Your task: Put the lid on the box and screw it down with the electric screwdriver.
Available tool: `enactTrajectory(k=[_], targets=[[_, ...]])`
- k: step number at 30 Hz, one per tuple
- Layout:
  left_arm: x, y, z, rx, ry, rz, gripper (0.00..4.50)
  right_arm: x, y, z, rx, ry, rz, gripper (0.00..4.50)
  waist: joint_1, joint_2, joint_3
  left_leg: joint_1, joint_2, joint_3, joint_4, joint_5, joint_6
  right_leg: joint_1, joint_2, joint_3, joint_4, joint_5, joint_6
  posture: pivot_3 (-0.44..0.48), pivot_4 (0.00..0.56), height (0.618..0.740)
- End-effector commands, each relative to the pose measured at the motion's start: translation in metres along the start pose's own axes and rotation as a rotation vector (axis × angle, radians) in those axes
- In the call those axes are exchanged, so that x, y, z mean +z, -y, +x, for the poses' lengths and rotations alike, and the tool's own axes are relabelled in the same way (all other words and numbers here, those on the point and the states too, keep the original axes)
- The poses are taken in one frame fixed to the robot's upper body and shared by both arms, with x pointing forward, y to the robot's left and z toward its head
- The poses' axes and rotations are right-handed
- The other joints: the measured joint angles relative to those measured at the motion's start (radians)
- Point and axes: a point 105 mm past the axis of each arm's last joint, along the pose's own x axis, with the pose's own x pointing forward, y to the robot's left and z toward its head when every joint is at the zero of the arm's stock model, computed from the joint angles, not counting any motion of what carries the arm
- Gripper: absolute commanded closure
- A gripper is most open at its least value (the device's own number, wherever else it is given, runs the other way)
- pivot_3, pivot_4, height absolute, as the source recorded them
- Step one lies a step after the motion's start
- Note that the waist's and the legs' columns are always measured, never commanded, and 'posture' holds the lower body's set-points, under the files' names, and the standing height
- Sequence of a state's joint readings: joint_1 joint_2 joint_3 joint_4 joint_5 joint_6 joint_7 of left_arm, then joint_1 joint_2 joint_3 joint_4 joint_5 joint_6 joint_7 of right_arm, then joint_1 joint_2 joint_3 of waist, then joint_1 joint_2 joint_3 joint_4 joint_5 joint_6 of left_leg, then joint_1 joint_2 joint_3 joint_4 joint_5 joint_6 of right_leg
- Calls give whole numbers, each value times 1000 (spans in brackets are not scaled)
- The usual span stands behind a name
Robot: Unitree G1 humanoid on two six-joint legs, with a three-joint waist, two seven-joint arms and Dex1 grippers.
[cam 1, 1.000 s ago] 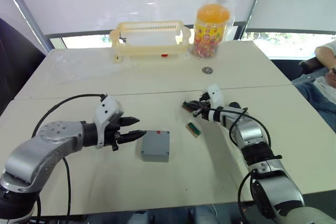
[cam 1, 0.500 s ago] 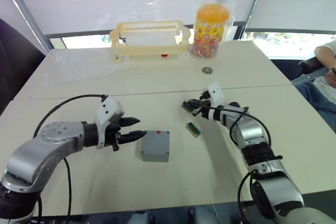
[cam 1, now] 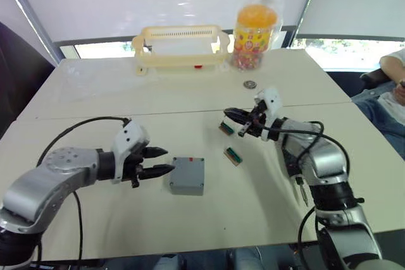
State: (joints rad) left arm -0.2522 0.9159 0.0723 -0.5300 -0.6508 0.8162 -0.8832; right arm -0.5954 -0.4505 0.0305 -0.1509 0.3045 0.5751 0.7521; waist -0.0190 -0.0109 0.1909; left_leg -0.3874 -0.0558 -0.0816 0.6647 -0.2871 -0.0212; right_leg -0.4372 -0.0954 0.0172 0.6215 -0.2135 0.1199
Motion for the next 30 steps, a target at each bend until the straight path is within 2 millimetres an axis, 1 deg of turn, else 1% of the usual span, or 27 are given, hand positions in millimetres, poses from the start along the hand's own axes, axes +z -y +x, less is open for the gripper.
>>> enactTrajectory(k=[1,3,6,9,13,30], targets=[[3,5,-9,-17,-18,62,2030,9,-48,-7,185,4,-31,4458,1,0,0,0,0,0,0,0,0,0,0,0,0,0,0,0,150,740],[3,5,-13,-20,-27,64,2030,4,-64,-9,222,-10,-10,4458,3,0,0,0,0,0,0,0,0,0,0,0,0,0,0,0,150,740],[3,5,-16,-22,-35,68,2030,-3,-74,-7,234,-18,23,4458,3,0,0,0,0,0,0,0,0,1,0,0,0,0,0,0,150,740],[4,4,-16,-12,-35,68,2030,-11,-80,-3,235,-28,40,4458,4,0,0,0,0,0,0,0,0,1,0,0,0,0,0,0,150,740],[3,4,-15,-2,-32,62,2030,-18,-81,1,235,-41,40,4458,4,0,0,0,0,0,0,0,0,1,0,0,0,0,0,0,150,740],[3,4,-12,9,-16,55,2030,-31,-81,5,237,-74,31,4458,4,0,0,0,0,0,0,0,0,1,0,0,0,0,0,0,150,740]])
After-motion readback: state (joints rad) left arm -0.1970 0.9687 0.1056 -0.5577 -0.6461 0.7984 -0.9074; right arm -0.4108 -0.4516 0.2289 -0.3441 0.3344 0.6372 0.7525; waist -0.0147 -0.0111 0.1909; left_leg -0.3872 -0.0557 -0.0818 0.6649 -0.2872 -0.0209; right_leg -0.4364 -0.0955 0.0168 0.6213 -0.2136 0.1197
